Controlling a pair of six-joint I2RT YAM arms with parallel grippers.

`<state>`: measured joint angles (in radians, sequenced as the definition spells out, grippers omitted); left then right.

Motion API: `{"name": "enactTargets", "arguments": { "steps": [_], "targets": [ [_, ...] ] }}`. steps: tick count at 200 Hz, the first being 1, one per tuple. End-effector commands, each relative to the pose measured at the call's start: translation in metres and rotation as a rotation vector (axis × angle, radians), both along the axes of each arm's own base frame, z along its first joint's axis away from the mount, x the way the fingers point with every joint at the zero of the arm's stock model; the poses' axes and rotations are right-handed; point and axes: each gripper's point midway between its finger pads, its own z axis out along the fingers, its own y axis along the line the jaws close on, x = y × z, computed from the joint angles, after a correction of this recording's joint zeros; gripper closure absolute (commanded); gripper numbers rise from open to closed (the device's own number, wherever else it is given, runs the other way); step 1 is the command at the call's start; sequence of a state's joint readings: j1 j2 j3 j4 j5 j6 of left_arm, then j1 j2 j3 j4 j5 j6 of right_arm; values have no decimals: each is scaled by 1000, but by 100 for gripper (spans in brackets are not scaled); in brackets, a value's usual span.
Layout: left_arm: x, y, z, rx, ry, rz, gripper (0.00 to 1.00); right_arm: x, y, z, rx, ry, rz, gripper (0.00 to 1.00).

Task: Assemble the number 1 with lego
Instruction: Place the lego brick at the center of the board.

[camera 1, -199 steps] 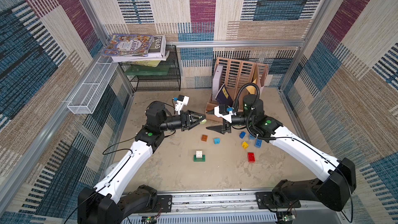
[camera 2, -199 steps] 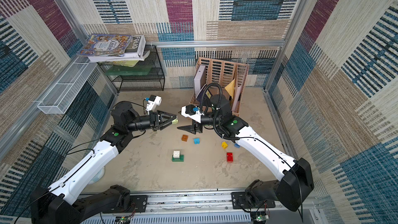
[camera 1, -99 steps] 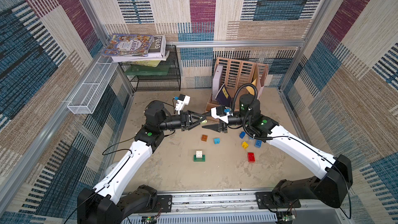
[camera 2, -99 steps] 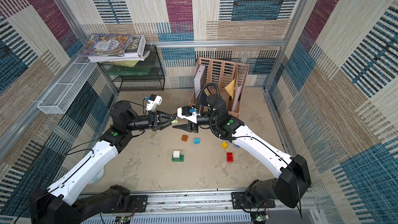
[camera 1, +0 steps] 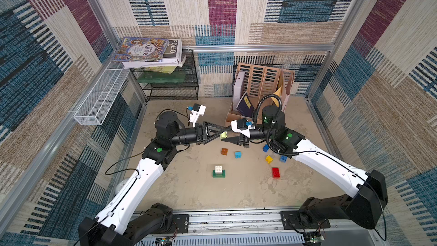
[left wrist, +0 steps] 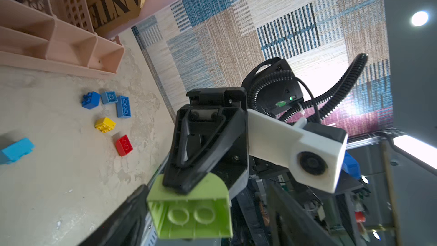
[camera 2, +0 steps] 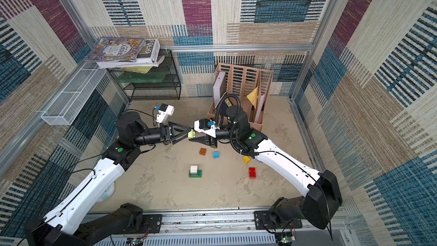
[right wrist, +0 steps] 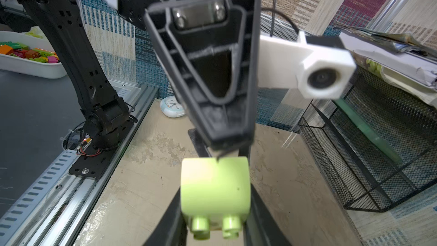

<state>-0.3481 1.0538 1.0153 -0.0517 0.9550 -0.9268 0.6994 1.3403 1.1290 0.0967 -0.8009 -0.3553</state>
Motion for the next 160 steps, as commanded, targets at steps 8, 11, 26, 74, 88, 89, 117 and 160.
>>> {"name": "enactTargets", "arguments": {
  "steps": [8,11,26,74,88,89,117,160],
  "targets": [
    [25,42,-34,276,-106,313,15,22,-27,-29,-43,112,-187,66],
    [27,48,-36,304,-112,353,15,26,-32,-35,-54,125,-226,65],
    [38,88,-57,463,-79,567,16,49,-58,-77,-185,159,-450,66],
    [38,172,-138,806,223,952,18,39,-96,-189,-710,440,-797,73],
    [40,168,-150,757,264,968,19,30,-97,-204,-792,491,-822,72],
    [40,168,-151,754,267,969,19,29,-97,-206,-799,495,-822,72],
    [34,173,-177,751,353,1000,19,19,-103,-227,-944,566,-855,72],
    [28,173,-207,751,438,951,19,16,-64,-224,-1043,432,-732,72]
  ]
}}
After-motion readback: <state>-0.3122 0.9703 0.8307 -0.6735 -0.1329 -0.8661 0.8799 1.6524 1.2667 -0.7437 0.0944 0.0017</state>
